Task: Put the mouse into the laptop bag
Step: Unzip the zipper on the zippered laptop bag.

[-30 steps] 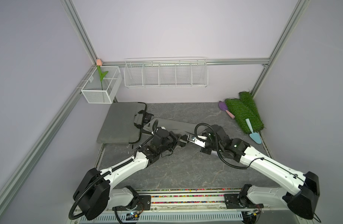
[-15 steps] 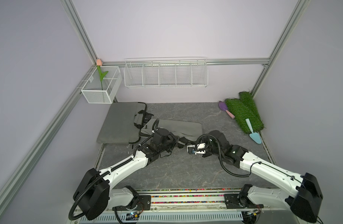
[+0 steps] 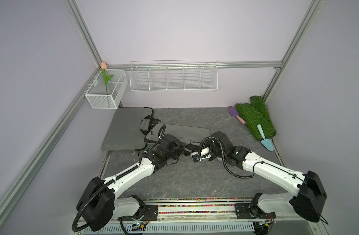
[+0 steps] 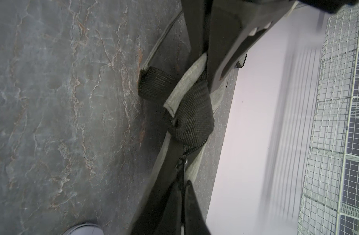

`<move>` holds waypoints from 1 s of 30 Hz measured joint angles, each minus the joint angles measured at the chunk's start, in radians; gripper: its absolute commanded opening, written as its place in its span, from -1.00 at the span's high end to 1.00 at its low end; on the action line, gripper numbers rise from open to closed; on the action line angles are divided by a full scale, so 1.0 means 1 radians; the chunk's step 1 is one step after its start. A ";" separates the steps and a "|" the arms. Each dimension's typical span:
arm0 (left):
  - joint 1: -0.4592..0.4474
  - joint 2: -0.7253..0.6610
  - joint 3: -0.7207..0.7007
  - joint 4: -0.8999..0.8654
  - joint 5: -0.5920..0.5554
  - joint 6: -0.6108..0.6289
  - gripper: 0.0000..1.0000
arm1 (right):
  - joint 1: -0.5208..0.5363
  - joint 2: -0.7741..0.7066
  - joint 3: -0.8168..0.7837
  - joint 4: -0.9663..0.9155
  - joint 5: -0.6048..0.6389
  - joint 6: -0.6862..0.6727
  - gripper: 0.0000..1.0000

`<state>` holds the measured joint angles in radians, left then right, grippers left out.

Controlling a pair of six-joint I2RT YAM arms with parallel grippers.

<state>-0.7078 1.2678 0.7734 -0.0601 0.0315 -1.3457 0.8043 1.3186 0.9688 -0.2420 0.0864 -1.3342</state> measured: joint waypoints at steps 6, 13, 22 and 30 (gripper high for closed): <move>0.056 -0.002 0.034 -0.038 0.056 0.034 1.00 | -0.013 -0.041 -0.046 0.027 0.023 -0.048 0.87; 0.079 -0.016 0.044 -0.077 0.090 0.057 1.00 | -0.052 -0.122 -0.116 0.055 0.002 -0.095 0.88; 0.108 -0.049 0.044 -0.080 0.127 0.061 1.00 | -0.169 -0.177 -0.138 0.054 -0.060 -0.107 0.87; 0.119 -0.053 0.086 -0.141 0.144 0.068 1.00 | -0.206 -0.161 -0.182 0.147 -0.108 -0.087 0.87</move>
<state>-0.5884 1.2148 0.8593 -0.2008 0.1753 -1.2778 0.5987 1.1572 0.7872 -0.0952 -0.0212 -1.4212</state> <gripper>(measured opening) 0.062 0.066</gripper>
